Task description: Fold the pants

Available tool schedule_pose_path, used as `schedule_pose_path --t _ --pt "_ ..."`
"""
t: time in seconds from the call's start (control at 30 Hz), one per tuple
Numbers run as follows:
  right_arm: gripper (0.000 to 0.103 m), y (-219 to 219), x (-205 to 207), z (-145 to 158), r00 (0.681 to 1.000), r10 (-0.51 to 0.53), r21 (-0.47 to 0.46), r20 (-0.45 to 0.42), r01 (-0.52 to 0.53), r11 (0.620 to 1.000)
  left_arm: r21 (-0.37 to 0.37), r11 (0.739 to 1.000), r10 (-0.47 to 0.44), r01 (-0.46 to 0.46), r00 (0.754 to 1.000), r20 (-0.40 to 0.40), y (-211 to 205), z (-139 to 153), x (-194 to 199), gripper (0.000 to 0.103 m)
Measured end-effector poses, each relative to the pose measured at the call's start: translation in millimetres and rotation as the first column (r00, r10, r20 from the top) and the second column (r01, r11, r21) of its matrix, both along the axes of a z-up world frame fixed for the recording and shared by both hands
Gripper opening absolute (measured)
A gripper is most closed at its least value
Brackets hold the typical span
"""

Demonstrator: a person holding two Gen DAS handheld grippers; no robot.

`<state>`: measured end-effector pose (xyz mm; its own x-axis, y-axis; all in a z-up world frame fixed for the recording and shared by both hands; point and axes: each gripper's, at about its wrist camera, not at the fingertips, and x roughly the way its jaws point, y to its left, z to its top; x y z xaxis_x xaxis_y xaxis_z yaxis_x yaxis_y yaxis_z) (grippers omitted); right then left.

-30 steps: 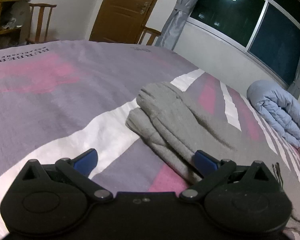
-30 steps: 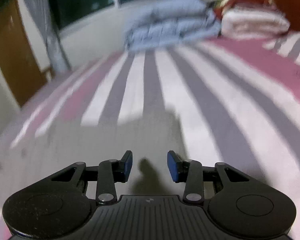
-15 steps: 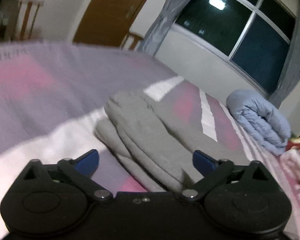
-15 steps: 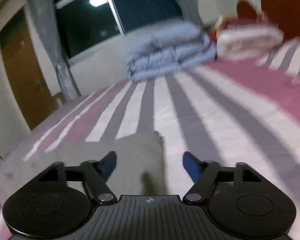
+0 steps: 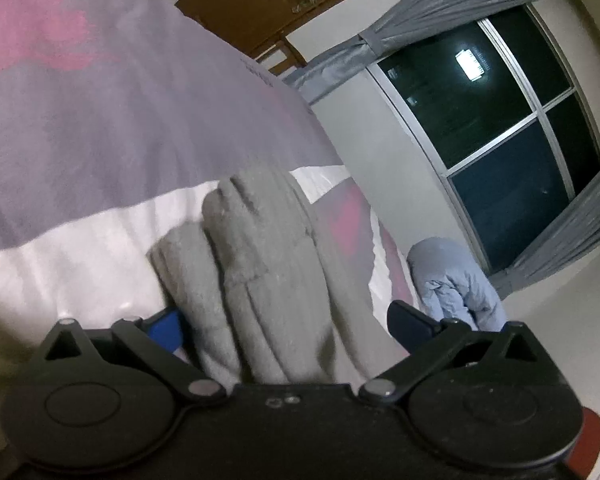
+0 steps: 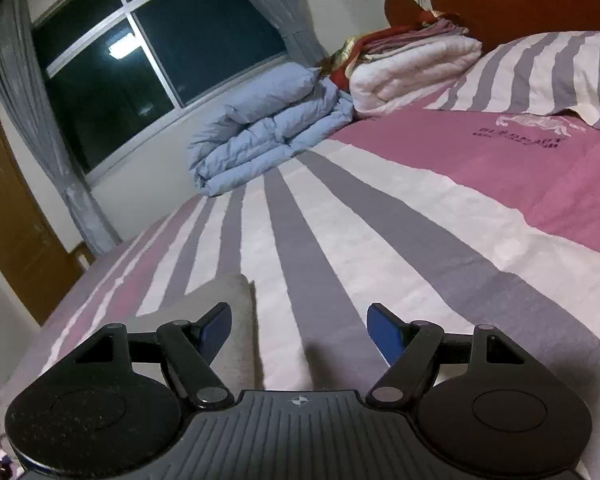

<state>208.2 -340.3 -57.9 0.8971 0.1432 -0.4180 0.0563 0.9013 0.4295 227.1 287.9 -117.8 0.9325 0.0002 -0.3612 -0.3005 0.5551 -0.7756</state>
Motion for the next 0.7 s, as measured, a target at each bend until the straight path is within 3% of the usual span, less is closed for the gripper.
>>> schedule_pose_path --t 0.07,0.1,0.13,0.17,0.2,0.23,0.4,0.53,0.7 --pt "0.075 0.5 -0.3 -2.2 1.000 0.003 -0.025 0.001 -0.003 1.000 0.021 1.000 -0.002 0.002 1.000 -0.003 -0.5 -0.5 4.1 0.094" --pt "0.075 1.6 -0.1 -1.9 1.000 0.005 -0.041 0.001 -0.005 0.999 0.033 0.999 -0.001 0.001 1.000 -0.011 -2.0 -0.1 4.1 0.087" --pt "0.075 2.9 5.5 -4.8 1.000 0.007 -0.048 -0.003 -0.007 0.999 0.047 0.999 0.016 -0.015 1.000 -0.025 -2.5 -1.0 2.3 0.045" --pt "0.075 2.5 6.6 -6.6 1.000 0.005 -0.051 -0.006 -0.006 0.999 0.014 0.999 0.032 -0.031 0.998 -0.049 1.8 -6.8 -0.3 0.024" --pt "0.075 1.4 6.6 -8.0 1.000 0.001 -0.049 -0.008 -0.002 0.999 -0.053 0.998 0.034 -0.036 0.999 -0.027 7.2 -14.1 -5.1 0.024" --pt "0.075 -0.8 7.5 -9.6 1.000 -0.003 -0.044 -0.008 0.002 0.999 -0.050 0.998 0.038 -0.038 0.999 -0.013 6.9 -13.8 -7.8 0.024" --pt "0.075 -13.1 3.7 -10.6 1.000 -0.023 0.008 -0.005 0.023 1.000 0.065 0.997 0.030 -0.033 0.999 0.035 -10.6 9.5 -19.8 0.022" --pt "0.075 -19.5 1.9 -7.7 1.000 -0.011 0.050 -0.001 0.011 0.999 0.189 0.982 -0.041 0.022 0.994 0.100 -41.0 45.3 -22.7 0.022" --pt "0.075 -37.2 7.2 -3.8 0.999 -0.051 0.111 -0.002 0.051 0.992 0.288 0.951 -0.159 0.114 0.978 0.138 -96.6 84.7 -8.9 0.022"
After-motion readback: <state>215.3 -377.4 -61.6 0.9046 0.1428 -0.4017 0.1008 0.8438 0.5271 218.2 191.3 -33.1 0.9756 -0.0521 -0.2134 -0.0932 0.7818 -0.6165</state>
